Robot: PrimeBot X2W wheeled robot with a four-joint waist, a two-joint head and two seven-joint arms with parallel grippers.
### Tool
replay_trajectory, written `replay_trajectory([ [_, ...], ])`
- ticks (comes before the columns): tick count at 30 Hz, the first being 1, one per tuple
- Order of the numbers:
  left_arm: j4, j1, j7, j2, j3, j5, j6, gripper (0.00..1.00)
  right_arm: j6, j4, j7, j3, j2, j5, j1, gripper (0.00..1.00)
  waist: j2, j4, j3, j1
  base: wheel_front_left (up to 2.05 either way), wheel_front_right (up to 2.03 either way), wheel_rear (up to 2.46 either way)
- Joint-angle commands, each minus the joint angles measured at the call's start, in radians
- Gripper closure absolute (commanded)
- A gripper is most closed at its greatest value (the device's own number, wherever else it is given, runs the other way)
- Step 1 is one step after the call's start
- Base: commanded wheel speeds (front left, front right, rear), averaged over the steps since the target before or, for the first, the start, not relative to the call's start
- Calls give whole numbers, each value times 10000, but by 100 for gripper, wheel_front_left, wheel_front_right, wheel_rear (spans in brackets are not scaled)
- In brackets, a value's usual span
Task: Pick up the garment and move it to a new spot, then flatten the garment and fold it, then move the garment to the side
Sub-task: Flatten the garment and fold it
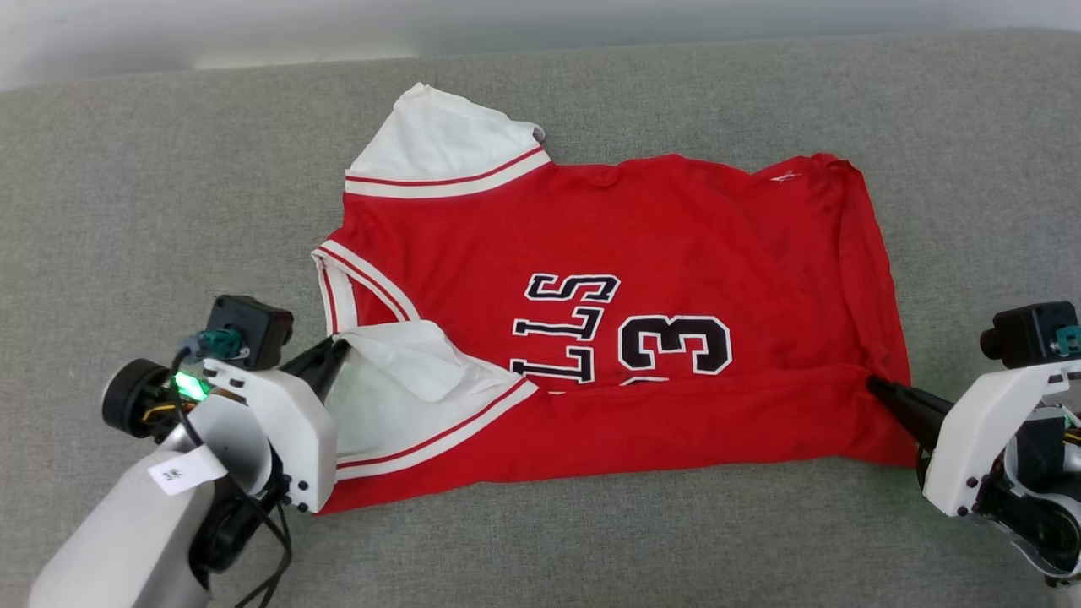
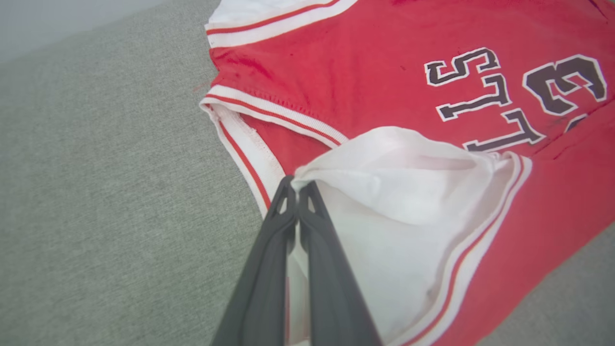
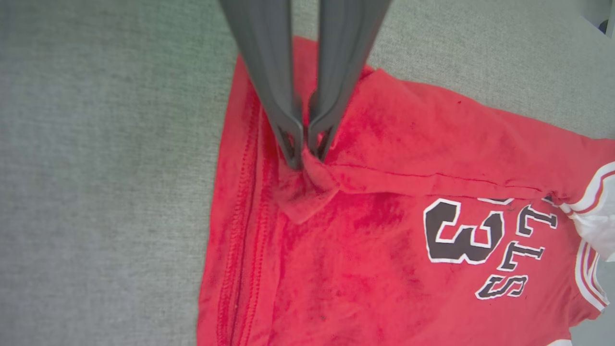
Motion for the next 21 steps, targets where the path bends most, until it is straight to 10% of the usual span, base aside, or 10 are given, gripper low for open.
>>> replay_trajectory([
  [1, 90, -126, -66, -66, -46, 48, 17, 100, -4, 65, -42, 40, 21, -55, -158, 100, 0, 5, 10, -1, 0, 0, 0],
  [2, 246, -189, -137, -127, -77, 92, 26, 100, -4, 180, -88, 21, 7, -165, -240, 100, 0, 9, 15, -1, 0, 0, 0],
  [3, 386, -272, -261, -216, -56, 179, 120, 100, -2, 207, -213, 75, -38, -298, -337, 61, 0, 17, 15, -1, 0, 0, 0],
  [4, 529, -330, -390, -276, -74, 267, 173, 0, -2, 250, -285, 171, -36, -349, -385, 0, 0, 23, 2, -1, 0, 0, 0],
  [21, 972, 637, -2104, -1487, 869, -542, 1488, 0, -4, -359, -324, 314, -220, -1843, 150, 0, 0, 141, -1270, -1, 0, 0, 0],
])
